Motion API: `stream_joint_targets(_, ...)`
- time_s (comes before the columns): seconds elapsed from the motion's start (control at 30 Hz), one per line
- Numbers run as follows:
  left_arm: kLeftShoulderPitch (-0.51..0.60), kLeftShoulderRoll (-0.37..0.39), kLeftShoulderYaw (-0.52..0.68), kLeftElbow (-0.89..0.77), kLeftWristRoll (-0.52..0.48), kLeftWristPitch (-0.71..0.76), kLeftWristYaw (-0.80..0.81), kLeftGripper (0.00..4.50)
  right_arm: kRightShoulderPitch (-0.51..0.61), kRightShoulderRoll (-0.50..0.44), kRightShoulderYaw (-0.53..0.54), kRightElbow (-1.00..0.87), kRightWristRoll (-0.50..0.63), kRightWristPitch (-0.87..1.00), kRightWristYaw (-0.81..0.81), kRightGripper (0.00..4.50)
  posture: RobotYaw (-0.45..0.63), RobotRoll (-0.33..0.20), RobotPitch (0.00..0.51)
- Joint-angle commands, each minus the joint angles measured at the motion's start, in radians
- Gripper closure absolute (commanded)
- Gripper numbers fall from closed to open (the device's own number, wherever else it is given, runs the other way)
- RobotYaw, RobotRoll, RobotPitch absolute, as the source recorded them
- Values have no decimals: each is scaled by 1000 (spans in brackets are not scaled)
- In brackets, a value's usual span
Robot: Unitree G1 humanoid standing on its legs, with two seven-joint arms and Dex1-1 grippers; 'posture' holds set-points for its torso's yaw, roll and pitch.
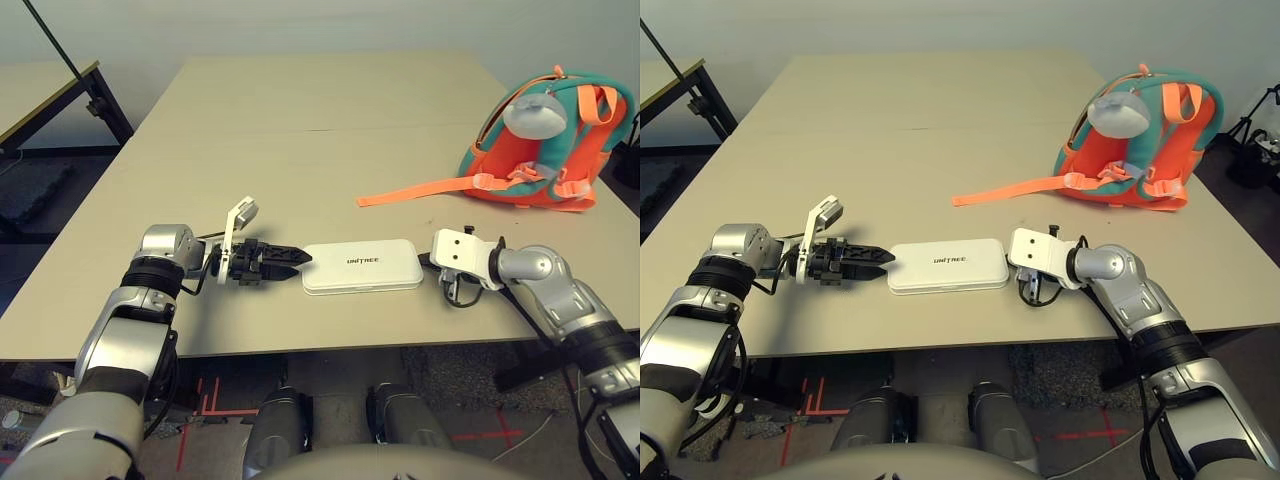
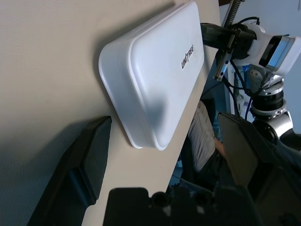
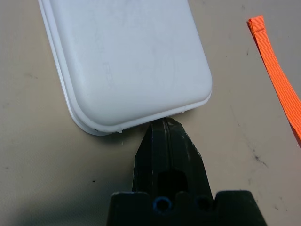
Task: Put the pencil case into the backpack and zip it.
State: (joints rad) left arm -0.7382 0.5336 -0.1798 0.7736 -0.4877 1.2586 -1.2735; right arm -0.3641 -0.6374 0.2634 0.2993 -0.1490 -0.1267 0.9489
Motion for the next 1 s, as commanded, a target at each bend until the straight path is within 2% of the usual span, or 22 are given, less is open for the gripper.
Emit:
stream_joint_targets(0.03, 15, -3, -33, -8, 26, 0, 1, 0, -11, 27, 37, 6, -6, -17, 16, 4472, -176, 0, 21)
stream_joint_targets(1.0, 19, 6, -47, -17, 42, -5, -28, 0, -32, 111, 67, -14, -33, -11, 36, 4472, -174, 0, 16)
